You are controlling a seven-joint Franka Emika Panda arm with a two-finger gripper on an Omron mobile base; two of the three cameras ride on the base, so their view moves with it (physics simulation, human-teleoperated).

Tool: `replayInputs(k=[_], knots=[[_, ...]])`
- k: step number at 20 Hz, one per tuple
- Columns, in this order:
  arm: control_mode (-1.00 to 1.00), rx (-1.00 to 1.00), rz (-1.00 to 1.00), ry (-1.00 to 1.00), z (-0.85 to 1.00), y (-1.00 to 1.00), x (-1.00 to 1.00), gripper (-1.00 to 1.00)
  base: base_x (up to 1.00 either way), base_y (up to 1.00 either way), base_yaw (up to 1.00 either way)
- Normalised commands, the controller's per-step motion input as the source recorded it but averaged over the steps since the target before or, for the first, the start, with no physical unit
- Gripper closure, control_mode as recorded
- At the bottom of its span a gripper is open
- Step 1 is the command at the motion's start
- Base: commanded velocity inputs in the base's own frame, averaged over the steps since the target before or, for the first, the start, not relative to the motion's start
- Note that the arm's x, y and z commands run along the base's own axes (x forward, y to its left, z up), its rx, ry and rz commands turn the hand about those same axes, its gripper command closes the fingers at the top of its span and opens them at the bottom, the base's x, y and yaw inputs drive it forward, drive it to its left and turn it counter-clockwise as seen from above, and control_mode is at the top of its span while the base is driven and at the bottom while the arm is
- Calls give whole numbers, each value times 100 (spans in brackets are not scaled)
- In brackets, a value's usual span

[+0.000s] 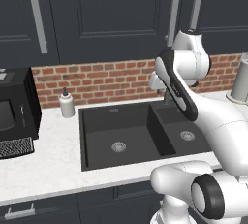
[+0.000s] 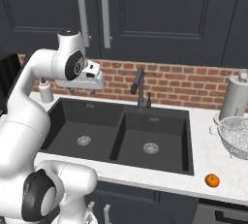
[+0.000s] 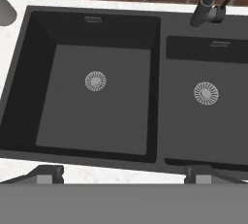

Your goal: Put the colander in the sink, put the tangerine in the colander, and turn on the sink faucet and pour water over the colander.

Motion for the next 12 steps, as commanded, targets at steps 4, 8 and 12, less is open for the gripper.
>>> replayInputs(k=[4,8,12], knots=[[-100,0,0,0,0,0,-15,-100,0,0,0],[-100,0,0,0,0,0,-19,-100,0,0,0],[-100,0,0,0,0,0,-18,-100,0,0,0]])
